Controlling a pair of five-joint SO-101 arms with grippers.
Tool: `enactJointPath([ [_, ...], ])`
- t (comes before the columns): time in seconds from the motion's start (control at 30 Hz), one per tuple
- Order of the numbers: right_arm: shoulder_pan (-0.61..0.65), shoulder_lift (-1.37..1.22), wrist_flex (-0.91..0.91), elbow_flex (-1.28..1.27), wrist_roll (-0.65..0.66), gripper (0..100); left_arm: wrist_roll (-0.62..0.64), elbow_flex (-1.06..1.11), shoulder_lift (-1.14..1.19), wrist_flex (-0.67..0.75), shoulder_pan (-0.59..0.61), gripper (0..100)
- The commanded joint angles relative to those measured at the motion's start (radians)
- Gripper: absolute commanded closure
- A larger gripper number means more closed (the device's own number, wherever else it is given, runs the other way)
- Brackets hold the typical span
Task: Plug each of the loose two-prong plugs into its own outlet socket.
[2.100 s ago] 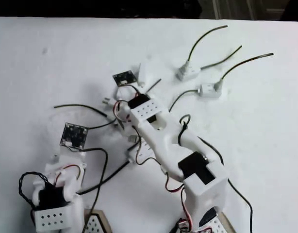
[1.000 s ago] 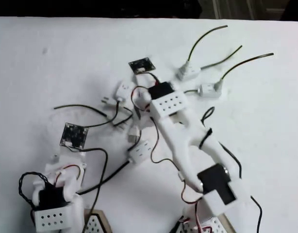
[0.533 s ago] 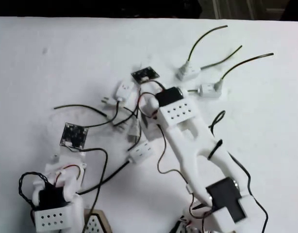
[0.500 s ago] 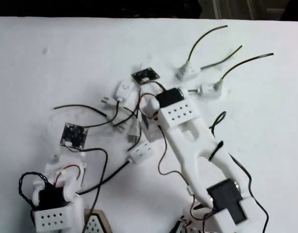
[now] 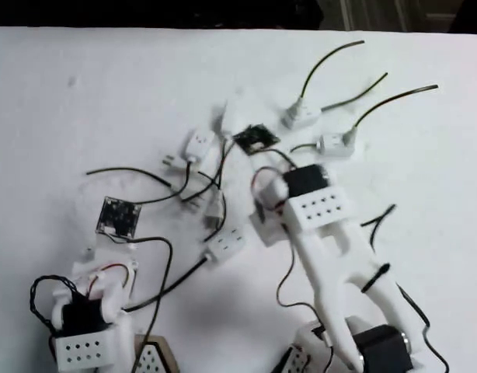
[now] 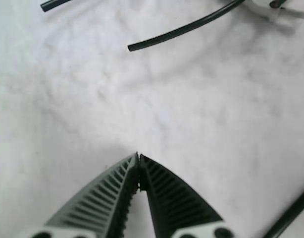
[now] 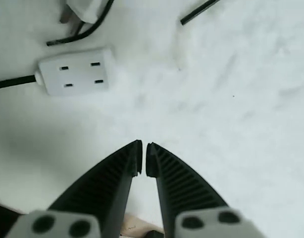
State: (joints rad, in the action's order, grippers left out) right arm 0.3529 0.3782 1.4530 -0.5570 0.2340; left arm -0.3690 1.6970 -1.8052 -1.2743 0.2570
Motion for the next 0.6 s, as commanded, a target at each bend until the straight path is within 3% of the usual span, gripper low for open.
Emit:
enactJointPath([
  [0.0, -0.074, 0.035, 0.013, -0.017, 0.091, 98.1, 0.012, -0.003, -0.005, -0.005, 0.010, 98],
  [0.2, -0.084, 0.042, -0.004, -0.106, 0.157, 98.1, 0.012, -0.003, -0.005, -0.005, 0.010, 98],
  [0.47, -0.082, 0.036, -0.225, -0.249, 0.178, 97.5, 0.012, -0.003, -0.005, -0.005, 0.010, 98],
  [0.57, -0.082, 0.042, -0.222, -0.247, 0.170, 91.6, 0.012, -0.003, -0.005, -0.005, 0.010, 98],
])
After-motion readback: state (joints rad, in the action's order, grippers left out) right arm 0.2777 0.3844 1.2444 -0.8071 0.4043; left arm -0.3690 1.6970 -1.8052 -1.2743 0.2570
